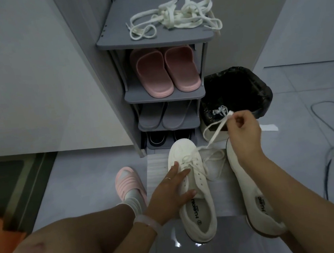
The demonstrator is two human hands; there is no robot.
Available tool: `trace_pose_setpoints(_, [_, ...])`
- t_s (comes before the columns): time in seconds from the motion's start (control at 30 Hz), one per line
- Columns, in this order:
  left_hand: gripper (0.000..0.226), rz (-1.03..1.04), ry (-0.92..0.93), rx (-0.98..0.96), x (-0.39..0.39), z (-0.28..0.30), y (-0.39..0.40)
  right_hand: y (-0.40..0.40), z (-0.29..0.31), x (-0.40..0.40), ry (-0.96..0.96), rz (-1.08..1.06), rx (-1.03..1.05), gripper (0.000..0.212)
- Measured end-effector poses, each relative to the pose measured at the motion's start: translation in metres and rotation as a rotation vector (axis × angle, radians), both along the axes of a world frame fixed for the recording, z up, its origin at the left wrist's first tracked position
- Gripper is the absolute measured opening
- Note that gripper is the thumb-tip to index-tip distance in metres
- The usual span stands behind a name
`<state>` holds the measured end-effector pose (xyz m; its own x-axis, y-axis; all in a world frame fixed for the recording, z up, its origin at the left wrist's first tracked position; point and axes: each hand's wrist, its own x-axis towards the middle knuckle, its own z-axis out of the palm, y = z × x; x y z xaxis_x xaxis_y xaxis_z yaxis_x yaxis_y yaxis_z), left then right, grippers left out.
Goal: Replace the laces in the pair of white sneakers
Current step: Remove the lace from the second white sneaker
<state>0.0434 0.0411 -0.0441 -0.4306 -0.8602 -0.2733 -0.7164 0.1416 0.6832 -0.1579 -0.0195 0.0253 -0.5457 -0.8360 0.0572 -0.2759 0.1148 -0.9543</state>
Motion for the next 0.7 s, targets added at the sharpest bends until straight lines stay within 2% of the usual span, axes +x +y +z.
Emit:
trace_pose_setpoints(0.07, [0.06, 0.022, 0.03, -0.007, -0.001, 0.001, 0.001, 0.005, -0.001, -0.001, 0.113, 0.136, 0.086, 0.009])
trace_pose_setpoints(0.2, [0.032, 0.298, 0.208, -0.068, -0.003, 0.011, -0.007, 0.032, -0.026, 0.01, 0.404, 0.466, 0.425, 0.008])
trace_pose_setpoints(0.33, [0.02, 0.247, 0.069, -0.153, -0.012, 0.014, -0.025, 0.053, -0.031, 0.021, 0.463, 0.539, 0.462, 0.019])
trace_pose_setpoints(0.47, [0.023, 0.162, -0.048, -0.132, -0.018, 0.017, -0.039, 0.07, -0.031, 0.038, 0.48, 0.729, 0.581, 0.029])
trace_pose_setpoints(0.57, [0.02, 0.058, -0.165, -0.13, -0.021, 0.018, -0.048, 0.072, -0.034, 0.043, 0.55, 0.762, 0.613, 0.034])
trace_pose_setpoints(0.63, [0.011, 0.044, -0.197, -0.023, -0.024, 0.018, -0.053, 0.07, -0.035, 0.045, 0.547, 0.759, 0.607, 0.034])
trace_pose_setpoints(0.7, [0.01, 0.192, -0.106, 0.212, -0.027, 0.021, -0.061, 0.068, -0.037, 0.047, 0.521, 0.76, 0.62, 0.035])
